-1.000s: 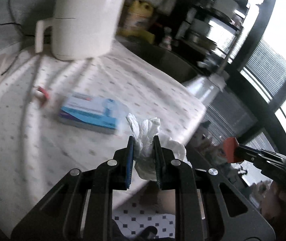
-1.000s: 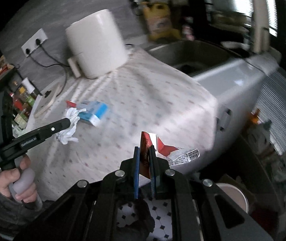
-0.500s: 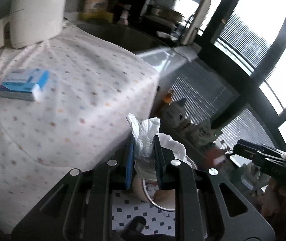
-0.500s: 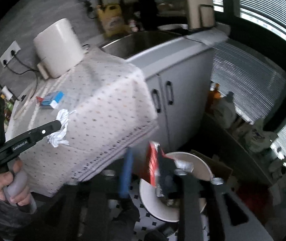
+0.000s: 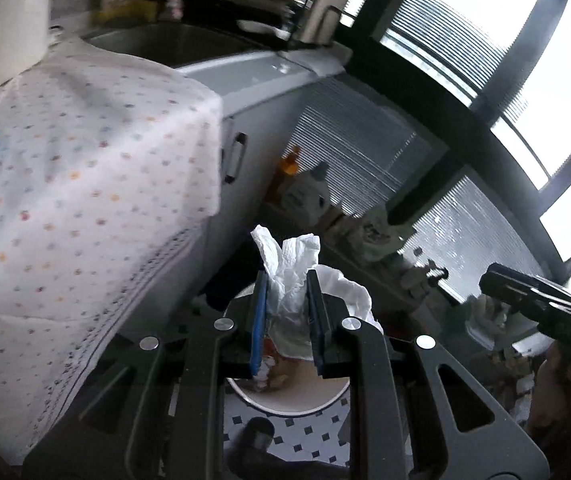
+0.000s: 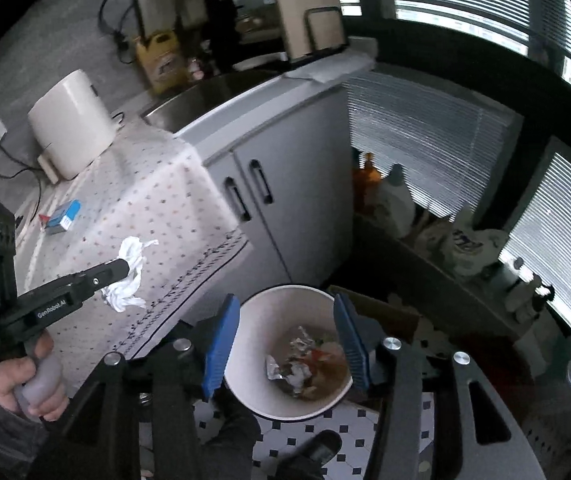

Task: Collect trash
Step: 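Open the right tool to drop the red cardboard while the left tool releases the tissue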

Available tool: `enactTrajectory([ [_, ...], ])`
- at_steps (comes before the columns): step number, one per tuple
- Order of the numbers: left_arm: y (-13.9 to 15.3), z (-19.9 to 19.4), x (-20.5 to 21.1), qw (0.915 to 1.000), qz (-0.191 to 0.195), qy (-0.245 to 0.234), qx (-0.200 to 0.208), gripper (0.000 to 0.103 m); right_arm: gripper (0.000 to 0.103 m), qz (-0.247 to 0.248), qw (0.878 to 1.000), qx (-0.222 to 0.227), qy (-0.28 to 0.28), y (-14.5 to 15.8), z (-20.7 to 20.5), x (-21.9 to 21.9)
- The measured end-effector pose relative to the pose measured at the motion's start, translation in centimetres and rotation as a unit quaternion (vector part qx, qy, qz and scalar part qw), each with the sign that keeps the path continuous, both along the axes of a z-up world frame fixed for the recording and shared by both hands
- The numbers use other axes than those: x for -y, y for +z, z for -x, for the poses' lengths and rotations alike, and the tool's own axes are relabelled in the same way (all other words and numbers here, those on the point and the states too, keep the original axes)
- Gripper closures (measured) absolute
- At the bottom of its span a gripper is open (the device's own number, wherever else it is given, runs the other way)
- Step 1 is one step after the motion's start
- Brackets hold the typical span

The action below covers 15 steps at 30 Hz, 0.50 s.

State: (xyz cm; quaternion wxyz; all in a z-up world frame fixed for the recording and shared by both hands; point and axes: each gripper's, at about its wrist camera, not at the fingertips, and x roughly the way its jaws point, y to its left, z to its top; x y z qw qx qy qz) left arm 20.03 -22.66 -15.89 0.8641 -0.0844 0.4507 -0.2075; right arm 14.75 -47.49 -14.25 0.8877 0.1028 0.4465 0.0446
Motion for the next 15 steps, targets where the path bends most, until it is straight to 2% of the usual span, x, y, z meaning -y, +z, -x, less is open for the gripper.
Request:
enactTrajectory([
  [4,-0.4,-0.5,2.1,0.9997,-0.005,-0.021,-0.005,0.081,0.054,-0.001,1.000,0.002,-0.017,-0.1,0.8,1.5],
  [6,-0.4,-0.9,2.9,0.9995,0.000,-0.030,-0.009,0.071,0.054,-0.001,1.000,0.001,-0.026,-0.1,1.1,2.0],
  [8,-0.1,-1.1,3.3,0.9992,0.011,-0.037,-0.006,0.055,0.054,-0.002,0.999,0.000,-0.033,-0.2,1.4,2.5],
  [11,0.7,-1.2,3.5,0.9988,0.020,-0.044,0.002,0.040,0.054,-0.006,0.999,0.001,-0.043,-0.2,1.6,3.1],
  [15,1.4,-1.4,3.2,0.9991,0.011,-0.039,0.011,0.037,0.054,-0.014,0.999,0.004,-0.045,-0.2,1.3,2.8],
])
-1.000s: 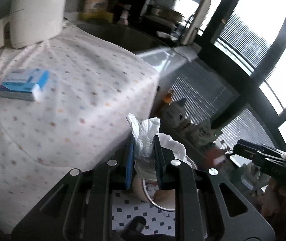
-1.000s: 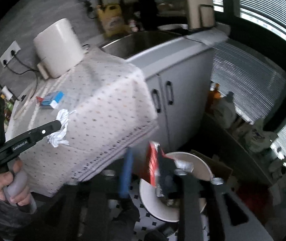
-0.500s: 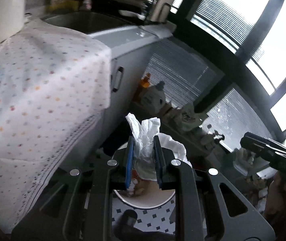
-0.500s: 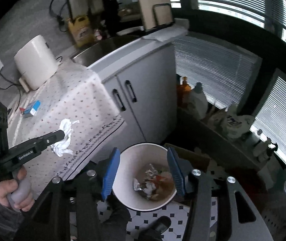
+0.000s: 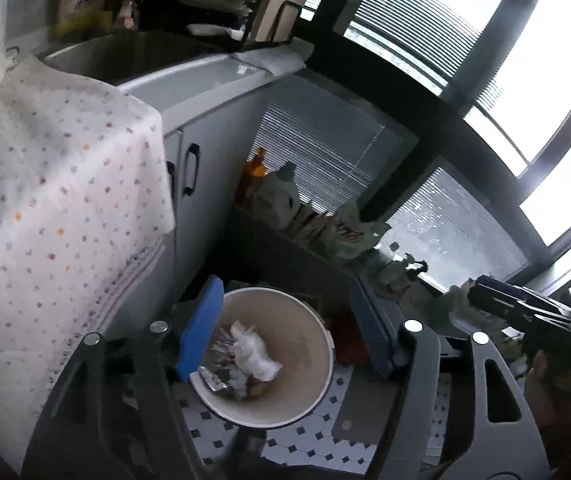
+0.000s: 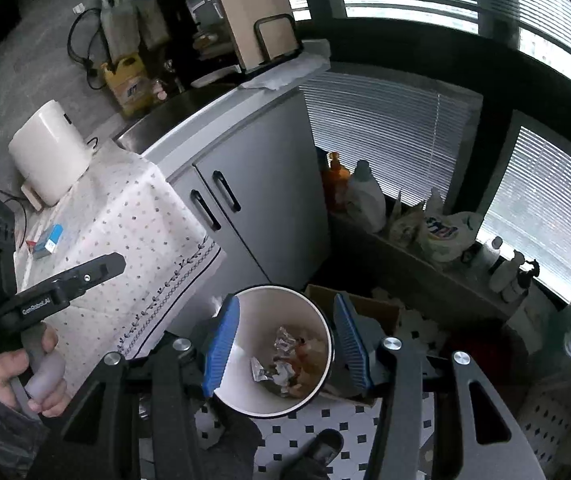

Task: Collect trash
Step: 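Open the right tool to drop the red cardboard while the left tool releases the tissue, then bring both tools back over the counter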

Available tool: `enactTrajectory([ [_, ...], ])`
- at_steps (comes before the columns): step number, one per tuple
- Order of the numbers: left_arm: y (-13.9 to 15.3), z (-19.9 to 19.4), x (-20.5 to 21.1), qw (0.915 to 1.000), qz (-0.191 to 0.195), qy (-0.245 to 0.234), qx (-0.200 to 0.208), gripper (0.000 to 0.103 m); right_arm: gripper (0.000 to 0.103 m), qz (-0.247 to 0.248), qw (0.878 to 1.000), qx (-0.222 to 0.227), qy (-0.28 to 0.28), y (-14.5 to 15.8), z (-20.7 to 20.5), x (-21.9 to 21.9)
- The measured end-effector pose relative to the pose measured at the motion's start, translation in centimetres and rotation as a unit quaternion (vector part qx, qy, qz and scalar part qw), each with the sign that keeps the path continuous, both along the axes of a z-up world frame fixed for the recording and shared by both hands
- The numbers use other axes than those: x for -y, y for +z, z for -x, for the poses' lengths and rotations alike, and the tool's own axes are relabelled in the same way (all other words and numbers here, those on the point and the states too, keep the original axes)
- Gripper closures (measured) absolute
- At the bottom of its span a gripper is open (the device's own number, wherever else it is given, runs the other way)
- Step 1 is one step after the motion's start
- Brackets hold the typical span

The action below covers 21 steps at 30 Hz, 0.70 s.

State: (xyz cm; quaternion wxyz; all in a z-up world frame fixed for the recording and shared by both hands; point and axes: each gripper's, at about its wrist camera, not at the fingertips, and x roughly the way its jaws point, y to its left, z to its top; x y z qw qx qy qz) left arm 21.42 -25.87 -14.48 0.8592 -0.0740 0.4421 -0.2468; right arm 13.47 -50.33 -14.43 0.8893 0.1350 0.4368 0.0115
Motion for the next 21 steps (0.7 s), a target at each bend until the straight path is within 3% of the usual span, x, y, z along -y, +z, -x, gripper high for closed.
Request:
enactTrajectory([
  [3,0.5,-0.1,-1.3,0.9999,-0.004,0.013,0.003,0.037,0.054,-0.005,1.000,0.004,0.010,0.2,-0.5,-0.8],
  [6,1.4,0.0,-3.0,0.9994,-0.011,0.031,0.011,0.031,0.052,-0.009,1.000,0.011,0.026,0.6,-1.3,-2.1],
  [14,3.7,0.3,-9.1,0.9943,-0.023,0.098,0.037,0.014,0.028,-0.017,0.997,0.038,0.071,2.3,-4.1,-6.9],
  [17,4.4,0.3,-11.7,0.9909,-0.027,0.124,0.044,0.009,0.016,-0.017,0.995,0.050,0.088,3.1,-5.2,-9.2],
  [21,4.9,0.3,-16.2,0.9843,-0.030,0.167,0.049,0.008,0.009,-0.017,0.992,0.059,0.110,3.8,-6.9,-12.3],
])
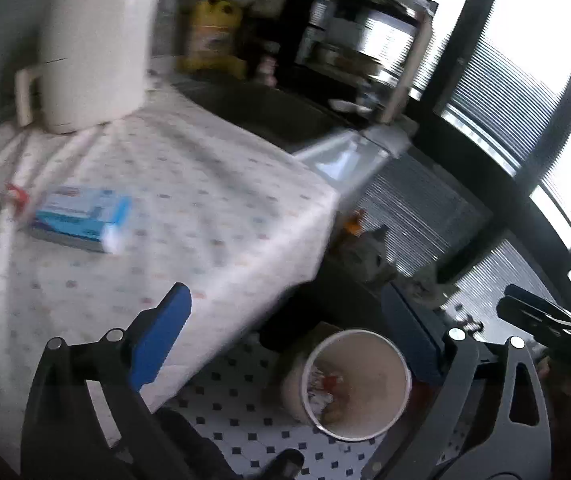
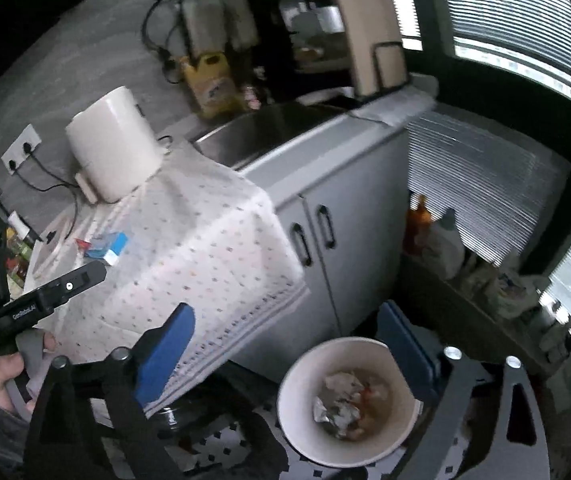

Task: Collect trash
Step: 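Bring both tools back over the counter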

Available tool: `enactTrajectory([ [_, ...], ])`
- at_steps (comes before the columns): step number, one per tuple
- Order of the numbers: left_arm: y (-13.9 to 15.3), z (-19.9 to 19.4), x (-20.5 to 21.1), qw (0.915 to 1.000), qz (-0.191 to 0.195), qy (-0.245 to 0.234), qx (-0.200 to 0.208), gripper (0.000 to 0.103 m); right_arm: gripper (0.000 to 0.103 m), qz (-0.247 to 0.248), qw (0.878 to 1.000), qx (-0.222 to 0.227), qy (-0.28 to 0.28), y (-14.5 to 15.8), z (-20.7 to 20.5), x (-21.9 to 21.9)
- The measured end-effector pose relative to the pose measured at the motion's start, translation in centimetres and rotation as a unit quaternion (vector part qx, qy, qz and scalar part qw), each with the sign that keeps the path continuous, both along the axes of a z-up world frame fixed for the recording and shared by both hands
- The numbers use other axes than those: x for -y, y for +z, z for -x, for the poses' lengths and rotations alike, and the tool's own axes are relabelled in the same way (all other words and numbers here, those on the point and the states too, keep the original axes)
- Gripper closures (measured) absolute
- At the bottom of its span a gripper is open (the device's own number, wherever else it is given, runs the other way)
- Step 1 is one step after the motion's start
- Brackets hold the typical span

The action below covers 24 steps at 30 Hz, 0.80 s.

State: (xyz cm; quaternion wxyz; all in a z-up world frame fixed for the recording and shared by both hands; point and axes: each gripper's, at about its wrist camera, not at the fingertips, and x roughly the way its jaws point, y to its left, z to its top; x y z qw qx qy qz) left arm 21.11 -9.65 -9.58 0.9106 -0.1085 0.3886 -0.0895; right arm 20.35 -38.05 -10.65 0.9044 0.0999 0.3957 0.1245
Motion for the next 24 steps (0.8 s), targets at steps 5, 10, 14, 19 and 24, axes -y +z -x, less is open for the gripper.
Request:
enactTrajectory([
  [5,0.1,0.1,-4.9,0.9991,-0.001,0.042,0.002,0.008,0.008,0.001,0.999,0.004,0.036,0.6,-2.2,-4.6],
  [10,0.4,0.2,-9.1,0.9971,-0.001,0.076,0.003,0.007,0.008,0.004,0.997,0.005,0.071,0.7,-4.3,-9.1],
  [14,0.6,0.2,-12.5,0.9944,-0.003,0.105,0.008,0.007,0.008,0.006,0.995,0.006,0.095,0.9,-5.9,-12.7],
  [19,0.7,-0.1,-17.0,0.9896,-0.002,0.143,0.013,0.008,0.008,0.009,0.993,0.007,0.116,0.9,-7.6,-16.6],
  [24,0.2,-1.3,-20.9,0.9869,0.005,0.161,0.008,0.014,0.008,0.012,0.992,0.005,0.126,0.8,-9.3,-20.1],
])
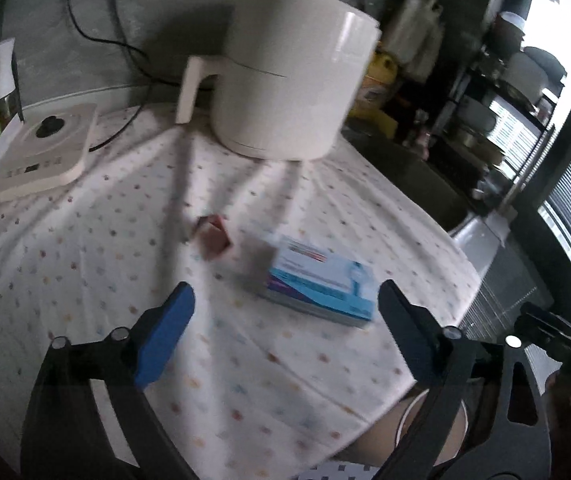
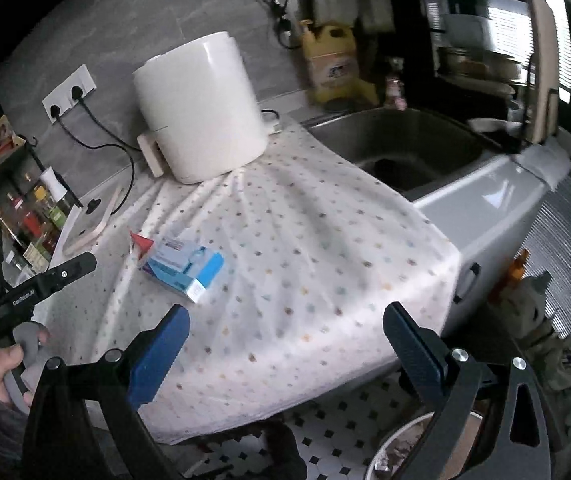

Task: Collect trash
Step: 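Bring both tools back over the counter, then grasp the small red cardboard piece with the left tool, then grasp the blue-and-white medicine box with the right tool while the left tool holds the red piece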

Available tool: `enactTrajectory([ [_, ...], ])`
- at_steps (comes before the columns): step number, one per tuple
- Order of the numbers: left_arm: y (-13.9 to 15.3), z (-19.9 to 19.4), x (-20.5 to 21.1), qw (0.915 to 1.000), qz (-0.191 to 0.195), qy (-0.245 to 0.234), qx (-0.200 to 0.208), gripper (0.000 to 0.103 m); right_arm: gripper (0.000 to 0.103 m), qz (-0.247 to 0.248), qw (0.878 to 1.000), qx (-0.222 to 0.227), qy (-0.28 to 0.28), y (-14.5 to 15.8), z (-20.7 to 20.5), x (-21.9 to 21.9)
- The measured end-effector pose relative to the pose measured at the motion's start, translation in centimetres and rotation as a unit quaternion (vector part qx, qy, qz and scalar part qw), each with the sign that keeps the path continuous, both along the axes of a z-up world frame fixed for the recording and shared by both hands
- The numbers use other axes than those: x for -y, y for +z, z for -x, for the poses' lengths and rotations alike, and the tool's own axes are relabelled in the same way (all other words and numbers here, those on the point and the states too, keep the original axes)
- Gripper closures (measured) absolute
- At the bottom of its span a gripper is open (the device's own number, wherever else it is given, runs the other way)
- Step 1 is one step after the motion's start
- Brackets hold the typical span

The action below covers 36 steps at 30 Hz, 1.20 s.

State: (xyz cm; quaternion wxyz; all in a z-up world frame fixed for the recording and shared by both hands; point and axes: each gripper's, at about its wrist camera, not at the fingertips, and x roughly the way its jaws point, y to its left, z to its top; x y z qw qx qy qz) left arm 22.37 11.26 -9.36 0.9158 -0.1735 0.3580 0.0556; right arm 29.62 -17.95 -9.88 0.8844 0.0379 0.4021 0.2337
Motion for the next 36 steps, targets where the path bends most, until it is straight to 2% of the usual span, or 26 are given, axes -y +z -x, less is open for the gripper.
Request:
enactTrajectory([
  [12,-2.5,-5.4,-5.8,0.9995,0.010,-0.019,-0.021,0.036,0.008,0.016,1.000,0.002,-0.013,-0.7,-3.3,-6.1],
  [16,-3.5,-7.4,-6.4,0.9987,0.013,-0.037,-0.032,0.037,0.008,0.020,0.999,-0.001,-0.029,-0.8,-4.2,-6.7],
  [22,-5.9,-10.6,-5.8,0.9950,0.004,-0.071,-0.069,0.044,0.008,0.026,0.998,-0.008,-0.052,-1.2,-4.8,-6.7],
  [24,-6.8,-11.2,-5.8,0.9938,0.000,-0.070,-0.086,0.052,0.008,0.029,0.998,-0.011,-0.054,-1.5,-4.8,-6.8],
  [25,-7.1,-11.3,-5.8,0.9934,-0.003,-0.072,-0.089,0.061,0.008,0.029,0.998,-0.013,-0.053,-1.6,-4.8,-7.0],
  [26,-7.0,-11.2,-5.7,0.9933,-0.008,-0.076,-0.087,0.070,0.008,0.029,0.998,-0.015,-0.050,-1.7,-4.9,-7.2],
  [30,-6.6,-10.6,-6.5,0.9943,-0.002,-0.075,-0.076,0.071,0.008,0.036,0.999,-0.020,-0.023,-2.3,-5.0,-8.7],
  [36,-5.1,-7.9,-8.7,0.9972,0.003,-0.053,-0.054,0.071,0.008,0.060,0.997,-0.022,0.047,-3.2,-4.8,-12.2],
])
